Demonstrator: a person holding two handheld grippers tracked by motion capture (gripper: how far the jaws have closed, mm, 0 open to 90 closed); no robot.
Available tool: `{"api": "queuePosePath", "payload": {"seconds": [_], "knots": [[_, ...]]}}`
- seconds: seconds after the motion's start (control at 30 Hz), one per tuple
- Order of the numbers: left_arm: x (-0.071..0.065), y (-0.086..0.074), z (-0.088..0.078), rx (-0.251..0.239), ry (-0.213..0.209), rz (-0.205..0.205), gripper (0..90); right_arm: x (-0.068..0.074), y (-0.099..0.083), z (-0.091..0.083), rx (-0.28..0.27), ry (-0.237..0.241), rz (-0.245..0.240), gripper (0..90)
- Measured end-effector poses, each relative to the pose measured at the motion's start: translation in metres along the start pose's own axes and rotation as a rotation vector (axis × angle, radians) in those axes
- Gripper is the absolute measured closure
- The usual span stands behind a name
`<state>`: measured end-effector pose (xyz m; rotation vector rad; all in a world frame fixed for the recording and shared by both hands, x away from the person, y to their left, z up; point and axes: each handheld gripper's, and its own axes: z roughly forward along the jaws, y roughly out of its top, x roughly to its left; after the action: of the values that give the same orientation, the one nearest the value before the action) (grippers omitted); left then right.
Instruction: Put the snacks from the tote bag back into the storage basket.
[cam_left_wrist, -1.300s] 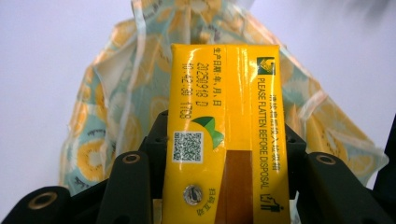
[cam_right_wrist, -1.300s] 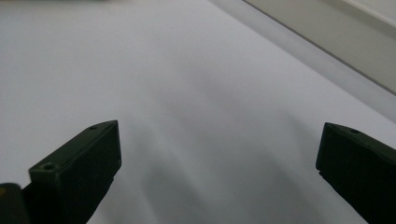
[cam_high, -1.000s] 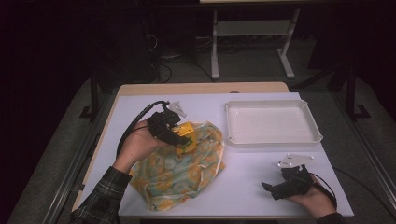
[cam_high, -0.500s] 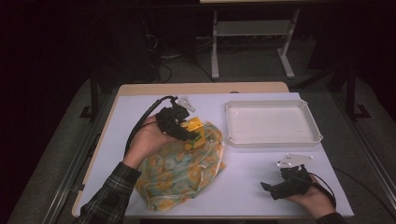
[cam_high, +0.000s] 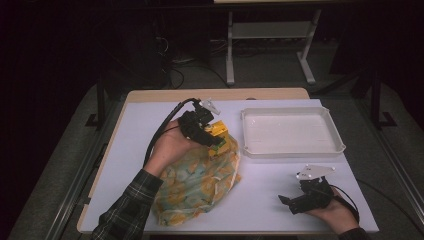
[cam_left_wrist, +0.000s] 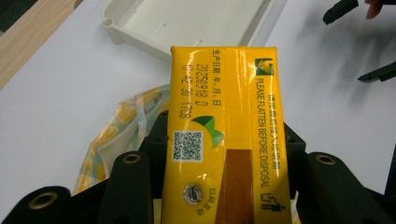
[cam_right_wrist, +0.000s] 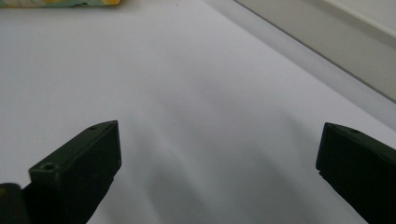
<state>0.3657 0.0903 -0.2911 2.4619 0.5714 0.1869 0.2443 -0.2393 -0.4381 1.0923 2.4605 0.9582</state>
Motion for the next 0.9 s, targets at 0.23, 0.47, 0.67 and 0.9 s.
{"api": "queuePosePath", "payload": {"seconds": [0.23, 0.47, 0.67, 0.9], "knots": [[-0.002, 0.013, 0.008, -0.017, -0.007, 0.002, 53.0, 0.0, 0.0, 0.0, 0.001, 0.004, 0.002, 0.0], [-0.006, 0.027, 0.018, -0.03, -0.008, 0.006, 53.0, 0.0, 0.0, -0.001, -0.008, 0.003, 0.017, 0.0], [-0.009, 0.038, 0.029, -0.045, -0.012, 0.0, 53.0, 0.001, 0.0, -0.001, -0.01, 0.004, 0.0, 0.0], [-0.011, 0.048, 0.043, -0.048, 0.009, -0.015, 53.0, 0.002, 0.001, -0.001, -0.014, 0.008, 0.004, 0.0]]}}
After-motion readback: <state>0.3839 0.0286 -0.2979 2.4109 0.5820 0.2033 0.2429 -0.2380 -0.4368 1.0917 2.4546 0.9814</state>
